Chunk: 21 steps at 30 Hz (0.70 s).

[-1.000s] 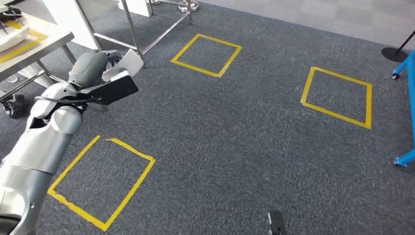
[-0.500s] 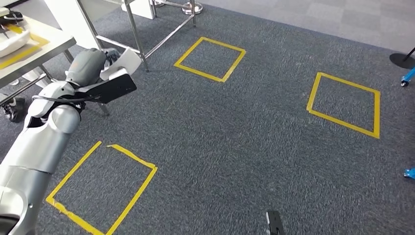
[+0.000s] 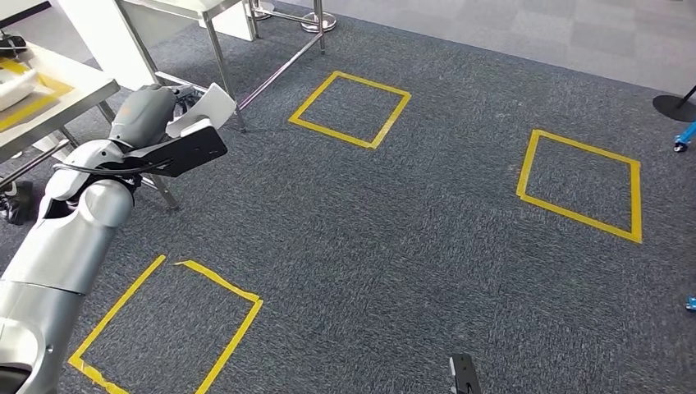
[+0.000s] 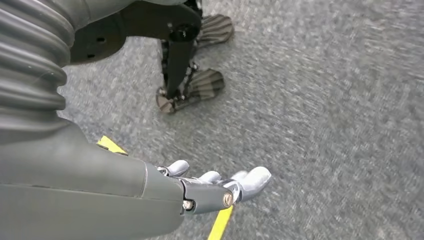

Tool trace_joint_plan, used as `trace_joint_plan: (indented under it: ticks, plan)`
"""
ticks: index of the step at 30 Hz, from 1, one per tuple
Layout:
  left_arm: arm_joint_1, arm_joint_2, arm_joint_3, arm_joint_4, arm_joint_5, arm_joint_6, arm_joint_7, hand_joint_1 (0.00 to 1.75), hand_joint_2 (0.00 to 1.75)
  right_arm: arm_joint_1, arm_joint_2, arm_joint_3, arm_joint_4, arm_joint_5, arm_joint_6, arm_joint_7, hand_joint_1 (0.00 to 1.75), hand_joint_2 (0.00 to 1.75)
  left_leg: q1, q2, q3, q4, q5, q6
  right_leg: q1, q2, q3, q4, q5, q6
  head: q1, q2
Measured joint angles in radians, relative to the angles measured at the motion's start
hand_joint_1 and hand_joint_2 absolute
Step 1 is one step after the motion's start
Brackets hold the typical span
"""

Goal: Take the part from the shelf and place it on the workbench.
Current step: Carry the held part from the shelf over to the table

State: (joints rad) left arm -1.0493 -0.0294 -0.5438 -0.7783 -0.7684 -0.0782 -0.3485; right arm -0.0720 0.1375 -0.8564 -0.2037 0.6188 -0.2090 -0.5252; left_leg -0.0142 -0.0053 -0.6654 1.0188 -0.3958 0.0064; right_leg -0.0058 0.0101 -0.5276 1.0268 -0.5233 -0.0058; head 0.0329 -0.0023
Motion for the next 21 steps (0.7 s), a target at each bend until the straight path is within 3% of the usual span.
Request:
trace_joint_plan:
  ticks: [2,3,5,7,8,9,10,12,14,16,18,21]
  plan:
    - [-0.004,0.0,0.002,-0.002,0.0,0.0,0.0,1.43,1.75,-0.001,0.0,0.0,0.0,-0.001,0.001,0.0,0.0,1.75,0.002,-0.001,0.019,-0.005,-0.003,0.014,-0.001,-0.002,-0.006,0.027,0.002,0.009,0.0,0.0]
    - [-0.008,-0.001,0.003,-0.003,0.0,0.0,0.0,1.43,1.75,-0.001,0.0,0.0,0.0,-0.001,0.001,0.0,0.0,1.75,0.003,-0.001,0.028,-0.006,-0.008,0.02,-0.002,-0.003,-0.025,0.06,0.0,0.013,0.001,0.0]
    - [-0.013,-0.003,0.004,-0.003,0.0,0.0,-0.001,1.43,1.75,-0.003,0.0,-0.001,0.0,-0.001,0.002,0.0,0.0,1.75,0.004,-0.003,0.043,-0.007,-0.02,0.029,-0.003,-0.005,-0.097,0.167,-0.02,0.02,0.004,0.0]
    - [-0.015,-0.006,0.004,0.001,0.0,-0.001,-0.001,1.43,1.75,-0.003,0.0,-0.004,0.0,-0.002,0.002,0.001,0.0,1.75,0.003,-0.007,0.056,-0.005,-0.036,0.032,-0.004,-0.005,-0.176,0.25,-0.06,0.026,0.007,0.0]
    - [-0.014,-0.007,0.004,0.003,0.0,-0.001,-0.001,1.43,1.75,-0.002,0.0,-0.006,0.0,-0.002,0.001,0.001,0.0,1.75,0.003,-0.009,0.065,-0.003,-0.046,0.032,-0.004,-0.005,-0.2,0.258,-0.069,0.027,0.007,0.0]
    - [-0.014,-0.008,0.004,0.005,0.0,-0.001,-0.001,1.43,1.75,-0.001,0.0,-0.007,0.0,-0.002,0.001,0.001,0.0,1.75,0.002,-0.01,0.075,0.0,-0.057,0.031,-0.004,-0.005,-0.208,0.234,-0.058,0.026,0.007,0.0]
    - [-0.014,-0.008,0.004,0.007,0.0,-0.001,-0.001,1.43,1.75,0.0,0.0,-0.008,0.0,-0.002,0.0,0.001,0.0,1.75,0.002,-0.01,0.086,0.003,-0.069,0.03,-0.003,-0.005,-0.201,0.184,-0.025,0.023,0.007,0.0]
    - [-0.015,-0.009,0.004,0.009,-0.001,-0.001,-0.001,1.43,1.75,0.0,0.0,-0.009,0.0,-0.002,0.0,0.002,0.0,1.75,0.002,-0.011,0.108,0.005,-0.091,0.024,0.003,-0.006,-0.17,0.058,0.076,0.013,0.006,0.0]
    - [-0.015,-0.01,0.004,0.012,-0.003,-0.002,-0.001,1.43,1.75,0.001,-0.001,-0.01,0.0,-0.001,-0.001,0.001,0.0,1.75,0.002,-0.012,0.122,0.002,-0.105,0.014,0.011,-0.006,-0.148,-0.005,0.127,0.001,0.004,0.0]
    - [-0.016,-0.01,0.005,0.014,-0.003,-0.002,0.0,1.43,1.75,0.001,-0.001,-0.012,0.0,-0.002,-0.002,0.001,0.0,1.75,0.0,-0.013,0.129,0.002,-0.108,0.001,0.012,-0.005,-0.135,-0.013,0.122,-0.011,0.003,0.0]
    - [-0.018,-0.011,0.006,0.016,-0.004,-0.001,0.0,1.43,1.75,0.001,-0.001,-0.014,0.0,-0.003,-0.005,-0.001,0.0,1.75,-0.001,-0.012,0.118,0.036,-0.11,-0.01,0.006,-0.005,-0.116,-0.023,0.118,-0.021,0.001,0.0]
    - [-0.019,-0.01,0.007,0.022,-0.009,0.005,0.008,1.43,1.75,-0.002,-0.001,-0.019,0.0,-0.007,-0.011,-0.007,0.0,1.75,0.006,-0.008,0.023,0.193,-0.159,-0.023,0.002,-0.008,-0.09,-0.029,0.104,-0.03,-0.002,0.0]
